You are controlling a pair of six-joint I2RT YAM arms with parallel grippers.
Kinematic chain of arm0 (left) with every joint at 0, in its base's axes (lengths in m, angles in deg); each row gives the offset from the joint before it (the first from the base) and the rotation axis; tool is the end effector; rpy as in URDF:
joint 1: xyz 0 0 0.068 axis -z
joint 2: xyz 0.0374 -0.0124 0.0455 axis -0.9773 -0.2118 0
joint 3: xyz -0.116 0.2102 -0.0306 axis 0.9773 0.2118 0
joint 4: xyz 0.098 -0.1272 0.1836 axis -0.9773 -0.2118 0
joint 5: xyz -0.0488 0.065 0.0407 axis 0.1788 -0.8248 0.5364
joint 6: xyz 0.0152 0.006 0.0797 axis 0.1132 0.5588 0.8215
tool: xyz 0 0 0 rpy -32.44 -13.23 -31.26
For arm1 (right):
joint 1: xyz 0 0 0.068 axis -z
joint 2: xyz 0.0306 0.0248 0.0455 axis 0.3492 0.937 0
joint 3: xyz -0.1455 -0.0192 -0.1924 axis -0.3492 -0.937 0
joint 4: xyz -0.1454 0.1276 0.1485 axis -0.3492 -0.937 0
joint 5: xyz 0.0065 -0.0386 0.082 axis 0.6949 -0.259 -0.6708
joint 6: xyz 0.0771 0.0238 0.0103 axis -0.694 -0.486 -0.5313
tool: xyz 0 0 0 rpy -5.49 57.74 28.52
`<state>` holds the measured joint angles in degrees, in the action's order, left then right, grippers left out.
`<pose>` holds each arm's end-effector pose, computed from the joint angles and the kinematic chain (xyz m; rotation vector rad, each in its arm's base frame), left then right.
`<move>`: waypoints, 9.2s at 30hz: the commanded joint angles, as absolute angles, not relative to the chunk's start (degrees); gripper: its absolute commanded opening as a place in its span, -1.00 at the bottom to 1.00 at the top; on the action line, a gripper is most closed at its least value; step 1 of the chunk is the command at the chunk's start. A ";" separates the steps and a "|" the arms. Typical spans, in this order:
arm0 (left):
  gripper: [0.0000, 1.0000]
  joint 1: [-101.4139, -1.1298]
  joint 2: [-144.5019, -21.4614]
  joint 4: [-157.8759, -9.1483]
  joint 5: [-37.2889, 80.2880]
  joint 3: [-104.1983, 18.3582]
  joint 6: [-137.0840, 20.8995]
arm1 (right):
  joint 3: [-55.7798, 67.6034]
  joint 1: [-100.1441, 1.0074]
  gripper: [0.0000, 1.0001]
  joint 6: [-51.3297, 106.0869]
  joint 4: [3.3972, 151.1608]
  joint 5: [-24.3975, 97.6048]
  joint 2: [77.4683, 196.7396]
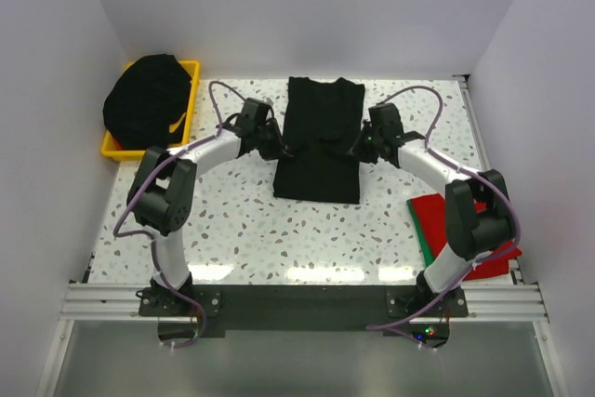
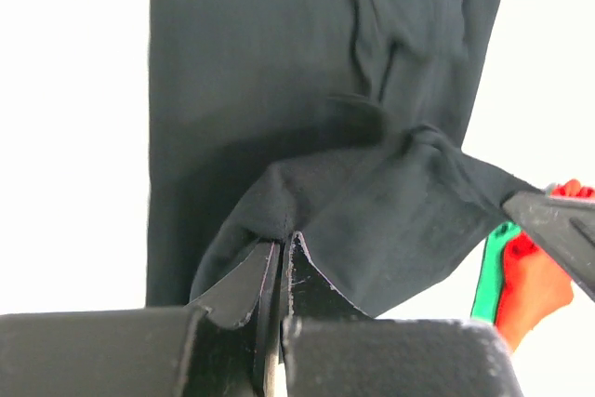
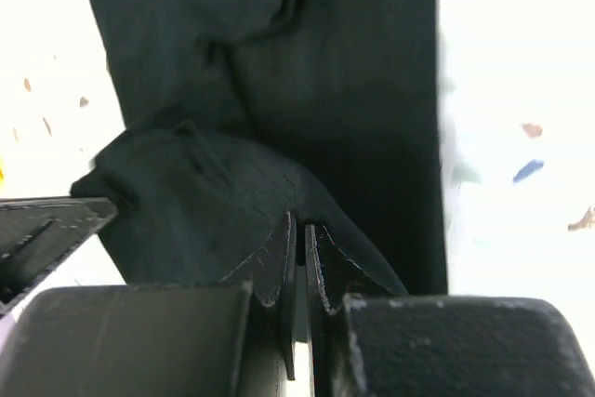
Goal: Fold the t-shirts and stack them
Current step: Fold the tshirt
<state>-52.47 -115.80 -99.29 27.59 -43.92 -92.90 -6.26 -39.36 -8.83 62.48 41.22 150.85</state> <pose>0.3596 -0.1894 0.1461 -0.3510 2.5538 -0.8306 0.3419 0.1212 0.1730 0.4890 2.4140 0.5581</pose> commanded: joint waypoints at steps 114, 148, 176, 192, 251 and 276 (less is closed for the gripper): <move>-0.91 -58.52 -136.51 -103.11 24.84 -63.93 -87.73 | 22.30 -31.52 -0.23 2.90 63.37 18.58 188.65; -0.91 -58.08 -115.25 -92.65 23.43 -33.78 -92.39 | 4.82 -37.58 -0.25 2.47 67.76 21.66 178.02; -0.89 -57.64 -114.36 -90.80 21.76 -32.01 -93.27 | -4.42 -44.61 -0.25 -0.26 71.11 23.06 170.90; -0.89 -58.08 -116.21 -92.55 19.13 -30.25 -94.06 | -5.74 -42.50 -0.24 -1.84 72.33 18.85 168.79; -0.12 -62.65 -79.56 -96.53 36.61 -2.93 -83.34 | -40.27 -44.17 -0.07 -10.18 66.18 25.70 123.63; -0.03 -62.57 -74.98 -90.10 38.83 4.29 -86.59 | -48.45 -51.38 -0.05 -21.26 76.29 31.23 121.24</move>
